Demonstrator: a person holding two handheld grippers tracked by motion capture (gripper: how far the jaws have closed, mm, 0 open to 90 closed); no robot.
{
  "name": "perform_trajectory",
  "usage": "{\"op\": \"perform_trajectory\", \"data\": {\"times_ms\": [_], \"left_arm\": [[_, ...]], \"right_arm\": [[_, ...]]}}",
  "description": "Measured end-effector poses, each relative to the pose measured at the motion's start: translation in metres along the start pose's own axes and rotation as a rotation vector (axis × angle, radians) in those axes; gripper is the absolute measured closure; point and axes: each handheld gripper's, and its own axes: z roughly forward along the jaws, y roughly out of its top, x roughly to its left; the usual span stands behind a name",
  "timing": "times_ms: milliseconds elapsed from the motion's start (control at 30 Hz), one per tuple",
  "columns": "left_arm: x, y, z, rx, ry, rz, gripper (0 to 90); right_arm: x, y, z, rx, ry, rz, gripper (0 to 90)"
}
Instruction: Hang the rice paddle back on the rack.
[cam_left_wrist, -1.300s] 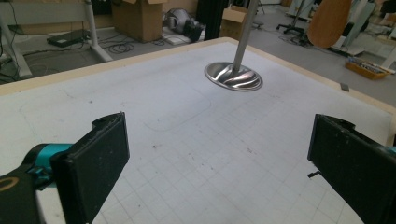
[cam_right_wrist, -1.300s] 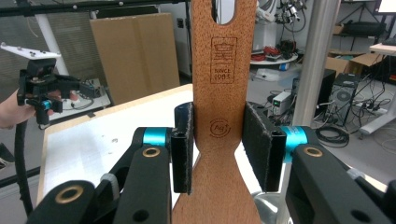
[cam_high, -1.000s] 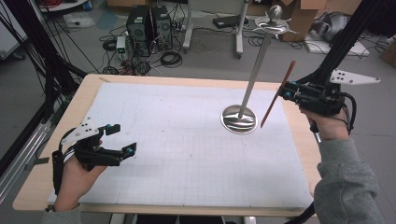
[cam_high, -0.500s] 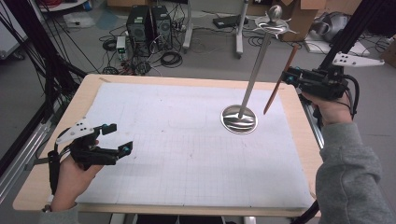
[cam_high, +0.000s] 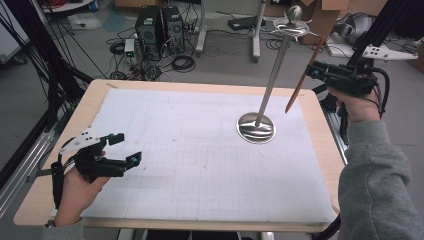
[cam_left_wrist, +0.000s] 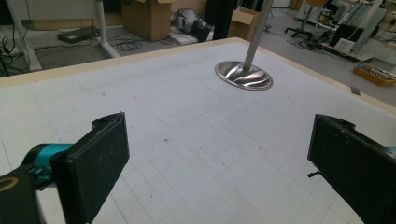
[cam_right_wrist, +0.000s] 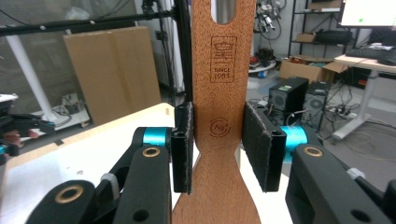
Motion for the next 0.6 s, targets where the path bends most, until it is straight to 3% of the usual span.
{"op": "perform_trajectory", "data": {"times_ms": [367, 600], "left_arm": [[0.003, -0.001, -0.003, -0.003, 0.007, -0.008, 5.8], [0.003, 0.000, -0.007, -0.010, 0.014, -0.008, 5.9]], "right_arm": [[-0.010, 0.005, 0.000, -0.028, -0.018, 0.034, 64.7], [-0.015, 0.009, 0.002, -0.018, -0.020, 0.047, 64.7]]}}
